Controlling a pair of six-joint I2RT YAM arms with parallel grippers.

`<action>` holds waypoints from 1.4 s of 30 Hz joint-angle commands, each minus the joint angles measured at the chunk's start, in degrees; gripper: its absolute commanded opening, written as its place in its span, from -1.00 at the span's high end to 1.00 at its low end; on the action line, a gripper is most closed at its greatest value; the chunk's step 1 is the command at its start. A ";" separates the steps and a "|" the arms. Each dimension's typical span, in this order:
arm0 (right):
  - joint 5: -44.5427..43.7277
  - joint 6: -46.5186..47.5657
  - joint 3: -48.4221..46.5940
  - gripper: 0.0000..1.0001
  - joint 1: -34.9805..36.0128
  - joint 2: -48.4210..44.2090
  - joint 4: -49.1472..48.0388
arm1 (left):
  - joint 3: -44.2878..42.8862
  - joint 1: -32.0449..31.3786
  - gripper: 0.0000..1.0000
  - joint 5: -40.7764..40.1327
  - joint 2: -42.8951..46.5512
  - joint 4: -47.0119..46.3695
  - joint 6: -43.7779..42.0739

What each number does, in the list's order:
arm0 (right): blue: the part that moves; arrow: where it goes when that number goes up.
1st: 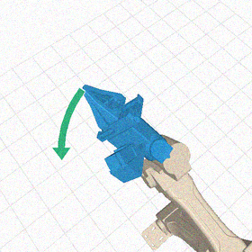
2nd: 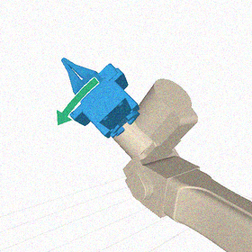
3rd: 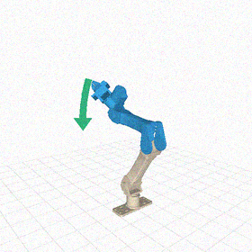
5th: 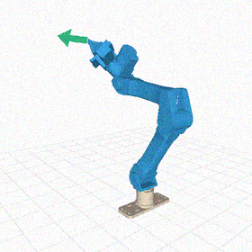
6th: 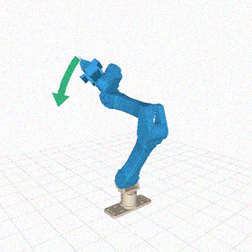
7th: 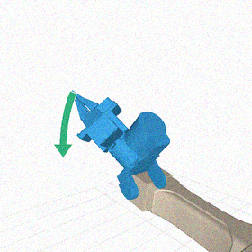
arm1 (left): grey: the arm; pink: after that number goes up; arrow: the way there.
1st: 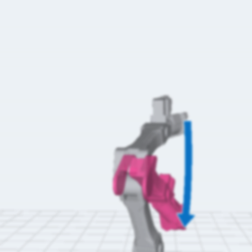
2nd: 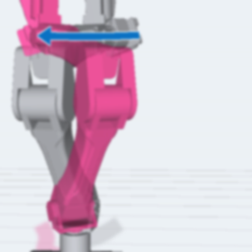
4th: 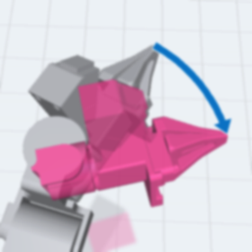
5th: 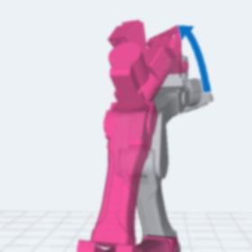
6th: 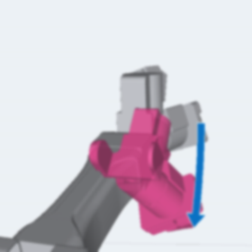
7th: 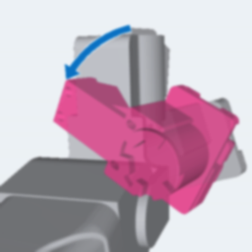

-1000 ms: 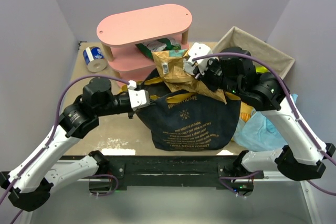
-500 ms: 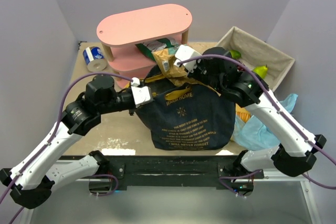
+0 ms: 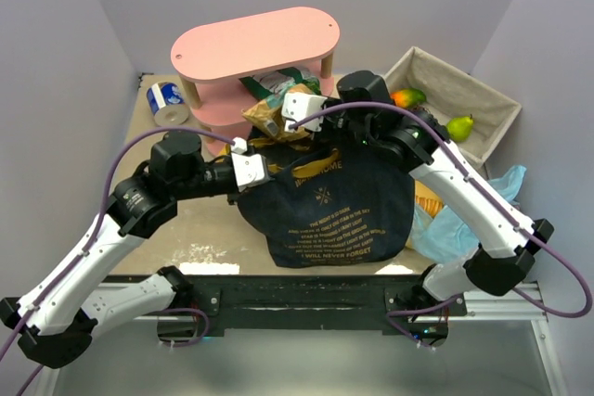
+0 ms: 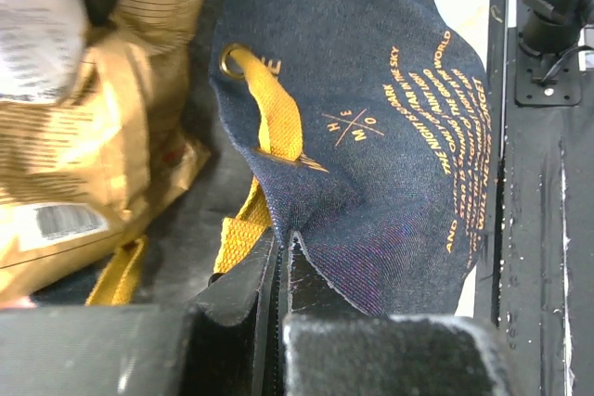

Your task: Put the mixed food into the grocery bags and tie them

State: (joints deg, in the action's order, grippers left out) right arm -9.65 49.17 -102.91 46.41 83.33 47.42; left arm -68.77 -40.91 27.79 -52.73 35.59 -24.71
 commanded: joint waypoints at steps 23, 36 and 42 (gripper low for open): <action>7.27 -7.59 4.48 1.00 -0.80 -3.88 20.70 | 5.83 0.21 1.00 -30.60 12.82 -11.33 -4.82; 8.24 -19.11 2.98 -0.61 -0.80 -9.84 19.38 | 7.43 0.21 1.00 -26.39 12.22 -11.34 -3.59; 11.58 -17.97 5.17 -0.78 -0.80 -18.54 12.19 | 7.25 0.12 1.00 -25.60 11.16 -11.60 -3.50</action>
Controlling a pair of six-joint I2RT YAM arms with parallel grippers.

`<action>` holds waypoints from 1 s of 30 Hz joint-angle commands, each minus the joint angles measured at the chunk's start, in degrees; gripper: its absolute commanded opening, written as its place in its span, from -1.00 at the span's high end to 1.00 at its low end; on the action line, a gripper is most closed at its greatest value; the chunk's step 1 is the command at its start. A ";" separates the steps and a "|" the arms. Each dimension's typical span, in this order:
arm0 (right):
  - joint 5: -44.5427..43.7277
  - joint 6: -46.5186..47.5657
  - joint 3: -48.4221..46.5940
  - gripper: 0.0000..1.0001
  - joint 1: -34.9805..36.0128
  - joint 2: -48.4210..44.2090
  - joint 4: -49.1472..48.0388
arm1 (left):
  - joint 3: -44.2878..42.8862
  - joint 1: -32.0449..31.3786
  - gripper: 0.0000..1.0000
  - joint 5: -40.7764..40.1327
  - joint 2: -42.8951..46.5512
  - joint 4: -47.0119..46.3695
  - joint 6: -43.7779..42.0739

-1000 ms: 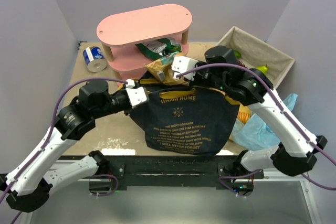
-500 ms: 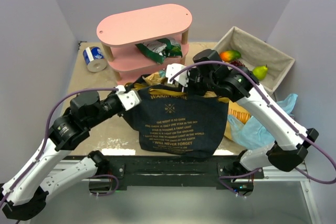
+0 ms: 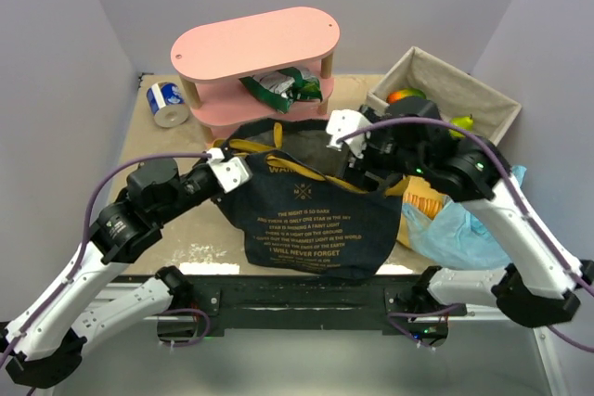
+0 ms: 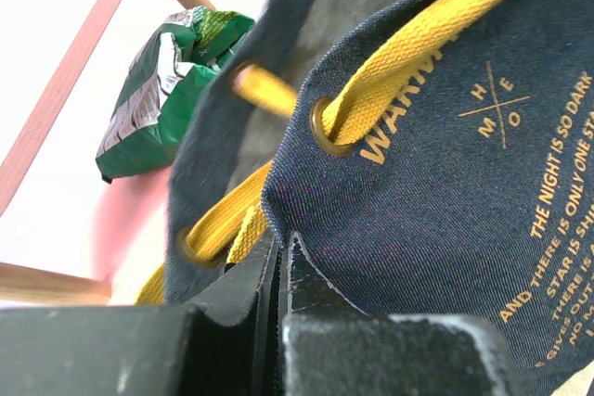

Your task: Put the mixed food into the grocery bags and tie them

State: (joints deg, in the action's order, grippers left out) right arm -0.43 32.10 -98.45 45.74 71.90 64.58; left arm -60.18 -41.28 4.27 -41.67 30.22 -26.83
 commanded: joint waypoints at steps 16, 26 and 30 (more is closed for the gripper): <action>-13.91 -8.72 -9.74 -0.93 -0.12 6.14 -12.10 | 4.90 0.67 1.00 -12.36 2.03 -13.95 -1.82; -17.51 -4.59 -0.08 -0.93 -0.21 7.73 -19.13 | 6.31 0.58 1.00 -15.52 3.17 -16.15 -3.67; -12.70 -4.59 0.55 -0.61 -0.12 8.43 -19.31 | 7.18 0.67 1.00 -19.55 3.61 -18.00 -4.63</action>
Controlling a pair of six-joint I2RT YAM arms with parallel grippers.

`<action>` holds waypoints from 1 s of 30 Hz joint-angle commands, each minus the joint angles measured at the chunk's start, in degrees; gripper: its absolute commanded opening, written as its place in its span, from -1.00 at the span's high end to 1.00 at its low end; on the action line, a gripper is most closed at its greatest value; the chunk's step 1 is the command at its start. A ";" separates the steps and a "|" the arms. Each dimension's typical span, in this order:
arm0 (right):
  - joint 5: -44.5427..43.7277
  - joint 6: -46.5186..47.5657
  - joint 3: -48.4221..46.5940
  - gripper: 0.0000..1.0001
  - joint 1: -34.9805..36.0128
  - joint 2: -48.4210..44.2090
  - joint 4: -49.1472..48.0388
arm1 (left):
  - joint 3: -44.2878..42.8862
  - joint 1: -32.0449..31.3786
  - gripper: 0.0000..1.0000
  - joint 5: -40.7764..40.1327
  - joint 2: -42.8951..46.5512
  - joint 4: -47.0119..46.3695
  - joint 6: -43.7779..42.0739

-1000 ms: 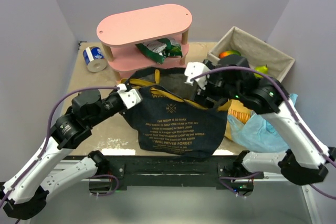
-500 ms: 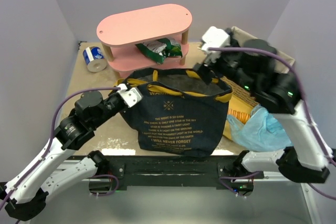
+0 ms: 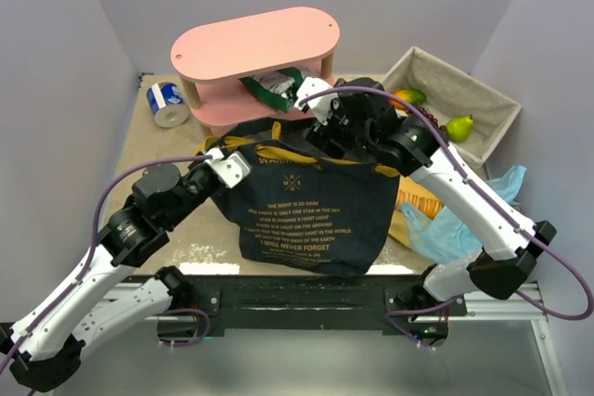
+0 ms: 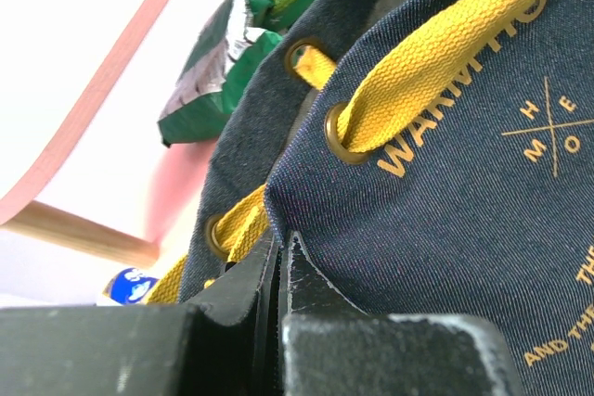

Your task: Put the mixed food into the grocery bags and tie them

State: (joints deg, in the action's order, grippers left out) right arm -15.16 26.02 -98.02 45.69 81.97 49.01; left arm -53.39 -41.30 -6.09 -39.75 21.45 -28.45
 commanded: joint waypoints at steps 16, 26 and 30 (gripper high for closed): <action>20.88 -6.51 -1.56 0.98 5.62 9.08 -15.50 | 8.38 1.04 1.00 -28.09 9.07 -32.07 -14.53; 18.51 -17.40 -6.04 -0.10 11.09 11.55 -25.46 | 22.61 1.13 1.00 -28.57 24.26 -49.93 -24.99; 9.90 -22.14 -6.31 -0.60 8.72 8.73 -27.65 | 25.96 1.13 1.00 -28.36 29.63 -54.21 -26.47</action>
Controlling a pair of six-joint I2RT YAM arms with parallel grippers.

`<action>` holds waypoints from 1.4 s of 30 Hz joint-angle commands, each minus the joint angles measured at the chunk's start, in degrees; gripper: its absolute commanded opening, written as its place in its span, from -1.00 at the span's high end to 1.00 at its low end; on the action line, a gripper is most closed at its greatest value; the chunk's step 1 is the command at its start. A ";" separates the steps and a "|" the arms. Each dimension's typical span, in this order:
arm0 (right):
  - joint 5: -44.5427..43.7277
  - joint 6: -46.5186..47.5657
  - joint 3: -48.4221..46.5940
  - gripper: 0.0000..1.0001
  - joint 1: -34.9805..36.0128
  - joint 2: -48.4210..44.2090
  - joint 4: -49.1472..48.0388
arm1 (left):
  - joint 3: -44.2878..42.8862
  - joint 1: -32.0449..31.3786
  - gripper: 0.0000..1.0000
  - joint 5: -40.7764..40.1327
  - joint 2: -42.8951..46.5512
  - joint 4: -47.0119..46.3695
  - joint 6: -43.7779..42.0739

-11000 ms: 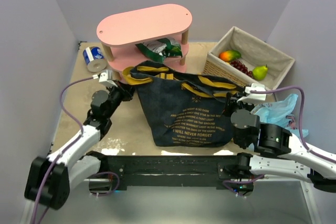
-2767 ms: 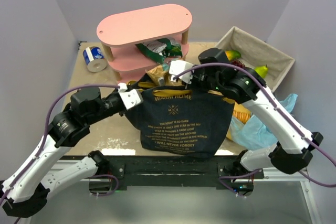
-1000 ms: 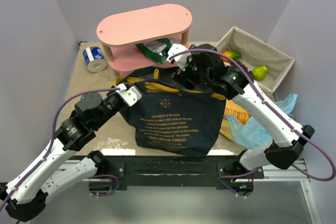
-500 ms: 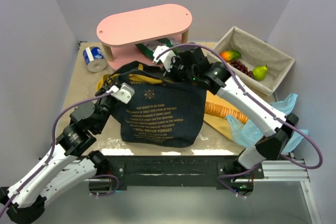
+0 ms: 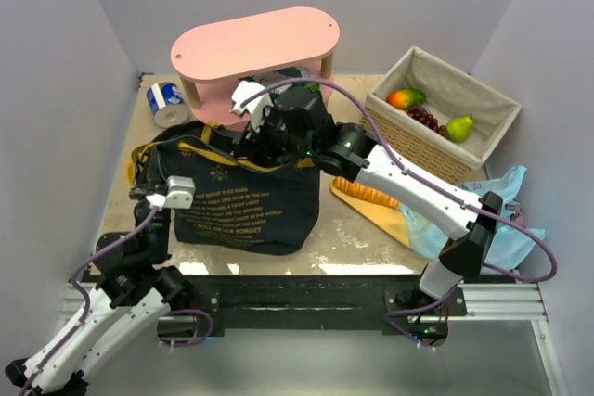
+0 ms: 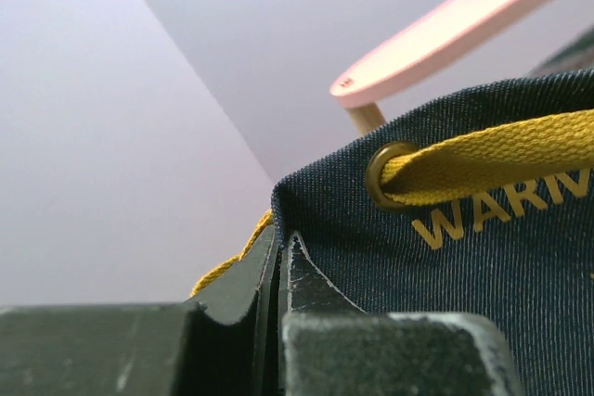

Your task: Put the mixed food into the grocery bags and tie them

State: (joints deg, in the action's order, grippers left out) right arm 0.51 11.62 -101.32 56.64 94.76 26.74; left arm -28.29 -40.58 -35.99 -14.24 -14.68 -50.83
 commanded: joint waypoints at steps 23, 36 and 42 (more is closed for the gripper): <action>8.97 -22.09 16.77 -0.84 -29.39 -2.66 -31.74 | -0.09 0.32 1.00 0.04 11.25 -9.24 0.63; 16.71 -21.81 11.32 -0.73 -31.15 9.12 -37.29 | -6.51 0.32 1.00 2.15 10.11 4.91 7.14; 19.17 -23.22 13.51 -0.04 -31.33 9.04 -40.45 | -11.69 0.32 1.00 4.61 10.11 12.38 11.36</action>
State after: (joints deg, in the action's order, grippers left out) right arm 16.47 -10.41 -87.31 25.43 105.14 -8.64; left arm -33.43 -40.53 -35.14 -4.38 -0.93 -43.90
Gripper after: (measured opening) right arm 0.609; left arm 0.029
